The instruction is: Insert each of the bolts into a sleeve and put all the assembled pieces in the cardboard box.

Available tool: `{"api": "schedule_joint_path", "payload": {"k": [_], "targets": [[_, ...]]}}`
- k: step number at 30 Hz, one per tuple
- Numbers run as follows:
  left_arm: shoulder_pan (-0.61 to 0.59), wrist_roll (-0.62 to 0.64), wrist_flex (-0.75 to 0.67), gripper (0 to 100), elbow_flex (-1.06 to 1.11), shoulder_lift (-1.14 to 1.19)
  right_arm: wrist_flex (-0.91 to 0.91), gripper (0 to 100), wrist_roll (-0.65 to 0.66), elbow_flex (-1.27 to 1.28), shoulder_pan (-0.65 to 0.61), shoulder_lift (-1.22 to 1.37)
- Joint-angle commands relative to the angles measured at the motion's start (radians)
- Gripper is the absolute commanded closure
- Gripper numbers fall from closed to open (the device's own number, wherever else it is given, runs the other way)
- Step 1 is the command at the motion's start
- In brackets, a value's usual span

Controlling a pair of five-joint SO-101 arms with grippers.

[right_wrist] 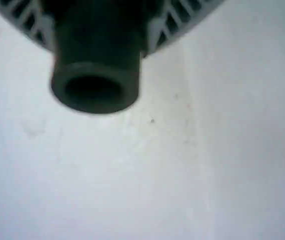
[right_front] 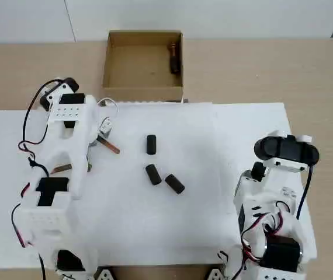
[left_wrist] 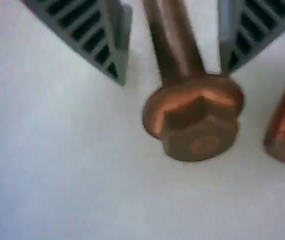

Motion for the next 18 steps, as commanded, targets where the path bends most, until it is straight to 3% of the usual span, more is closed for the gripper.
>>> {"api": "schedule_joint_path", "payload": {"k": [1, 5, 10, 18], "targets": [[-0.009, 0.002, -0.014, 89, -0.031, 0.009, -0.016, 99.5, -0.002, -0.003, 0.004, -0.007], [-0.006, 0.002, -0.018, 100, -0.033, 0.009, -0.016, 99.5, 0.0, -0.003, 0.004, -0.007], [-0.002, 0.002, -0.002, 100, -0.053, 0.008, -0.016, 99.5, 0.0, -0.012, 0.004, -0.007], [0.092, -0.023, 0.184, 100, -0.263, -0.181, -0.016, 99.5, 0.002, -0.166, 0.001, -0.005]]}}
